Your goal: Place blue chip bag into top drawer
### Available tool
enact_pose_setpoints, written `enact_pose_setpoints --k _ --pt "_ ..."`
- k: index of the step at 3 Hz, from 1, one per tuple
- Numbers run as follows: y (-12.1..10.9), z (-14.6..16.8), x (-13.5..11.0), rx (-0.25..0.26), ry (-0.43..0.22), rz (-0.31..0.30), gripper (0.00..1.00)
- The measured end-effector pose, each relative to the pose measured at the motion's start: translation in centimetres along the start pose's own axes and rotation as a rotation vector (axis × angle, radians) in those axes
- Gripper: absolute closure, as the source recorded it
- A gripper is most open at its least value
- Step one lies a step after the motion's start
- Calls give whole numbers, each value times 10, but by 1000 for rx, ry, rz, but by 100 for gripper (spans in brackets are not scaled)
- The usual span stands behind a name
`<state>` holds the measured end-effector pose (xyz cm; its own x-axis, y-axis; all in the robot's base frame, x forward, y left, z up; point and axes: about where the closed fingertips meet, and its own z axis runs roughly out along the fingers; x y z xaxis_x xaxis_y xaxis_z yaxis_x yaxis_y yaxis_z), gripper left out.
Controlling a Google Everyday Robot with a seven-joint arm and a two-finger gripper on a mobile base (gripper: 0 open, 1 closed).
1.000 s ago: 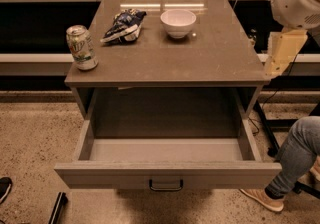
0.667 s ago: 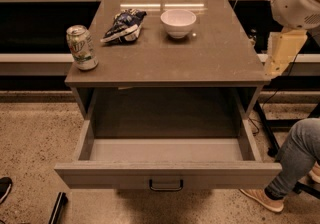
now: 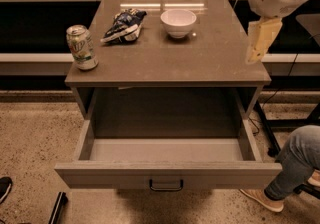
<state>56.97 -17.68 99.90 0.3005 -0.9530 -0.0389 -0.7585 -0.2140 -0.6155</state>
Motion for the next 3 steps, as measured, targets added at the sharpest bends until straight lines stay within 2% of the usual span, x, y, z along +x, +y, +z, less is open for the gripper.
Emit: enact_pose_setpoints --k 1,2,3 --pt "-51 24 -20 95 -12 -208 0" --pt "-93 56 -33 128 5 -344 0" --pt "-122 98 -51 138 -42 -430 0"
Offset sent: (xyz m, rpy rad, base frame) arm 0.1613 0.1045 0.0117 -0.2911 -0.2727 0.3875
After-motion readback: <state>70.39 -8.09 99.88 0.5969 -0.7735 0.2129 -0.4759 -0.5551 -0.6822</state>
